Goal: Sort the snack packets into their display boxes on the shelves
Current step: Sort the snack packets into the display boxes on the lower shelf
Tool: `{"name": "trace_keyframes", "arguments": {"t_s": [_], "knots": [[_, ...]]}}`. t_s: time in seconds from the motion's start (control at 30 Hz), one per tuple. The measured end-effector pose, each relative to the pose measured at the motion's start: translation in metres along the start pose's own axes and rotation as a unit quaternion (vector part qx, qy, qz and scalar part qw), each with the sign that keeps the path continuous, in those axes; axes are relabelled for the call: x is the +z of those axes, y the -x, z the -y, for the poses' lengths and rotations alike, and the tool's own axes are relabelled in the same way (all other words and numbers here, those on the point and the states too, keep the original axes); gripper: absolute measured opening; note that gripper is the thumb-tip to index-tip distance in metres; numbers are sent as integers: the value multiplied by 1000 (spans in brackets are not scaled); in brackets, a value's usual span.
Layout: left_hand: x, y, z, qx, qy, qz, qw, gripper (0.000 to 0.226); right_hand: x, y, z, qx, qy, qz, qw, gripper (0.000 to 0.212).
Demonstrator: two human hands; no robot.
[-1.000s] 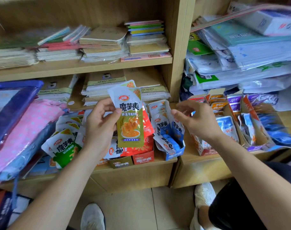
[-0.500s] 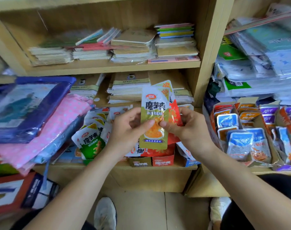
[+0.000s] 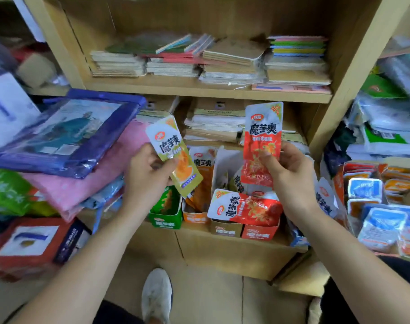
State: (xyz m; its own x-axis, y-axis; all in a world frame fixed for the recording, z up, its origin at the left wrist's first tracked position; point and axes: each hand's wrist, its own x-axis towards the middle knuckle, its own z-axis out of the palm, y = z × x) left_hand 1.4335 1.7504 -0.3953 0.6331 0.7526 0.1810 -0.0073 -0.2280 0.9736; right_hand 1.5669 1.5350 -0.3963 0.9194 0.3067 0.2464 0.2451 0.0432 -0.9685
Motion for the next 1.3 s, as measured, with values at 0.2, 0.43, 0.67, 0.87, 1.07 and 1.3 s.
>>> {"name": "trace_keyframes", "arguments": {"t_s": [0.2, 0.43, 0.67, 0.87, 1.07, 1.3], "knots": [[33, 16, 14, 39, 24, 22, 999, 28, -2, -1, -4, -32, 39, -11, 999, 12], [64, -4, 12, 97, -236, 90, 963, 28, -14, -2, -8, -23, 49, -25, 998, 10], [40, 14, -15, 38, -326, 255, 909, 33, -32, -8, -7, -44, 67, -28, 996, 6], [42, 27, 0, 88, -329, 306, 889, 35, -51, -7, -3, -36, 50, -27, 998, 7], [65, 28, -17, 206, -122, 179, 954, 20, -73, -5, -3, -24, 34, -55, 998, 5], [110, 33, -8, 271, -230, 259, 898, 12, -92, 0, 1, 10, 8, -56, 998, 7]]}}
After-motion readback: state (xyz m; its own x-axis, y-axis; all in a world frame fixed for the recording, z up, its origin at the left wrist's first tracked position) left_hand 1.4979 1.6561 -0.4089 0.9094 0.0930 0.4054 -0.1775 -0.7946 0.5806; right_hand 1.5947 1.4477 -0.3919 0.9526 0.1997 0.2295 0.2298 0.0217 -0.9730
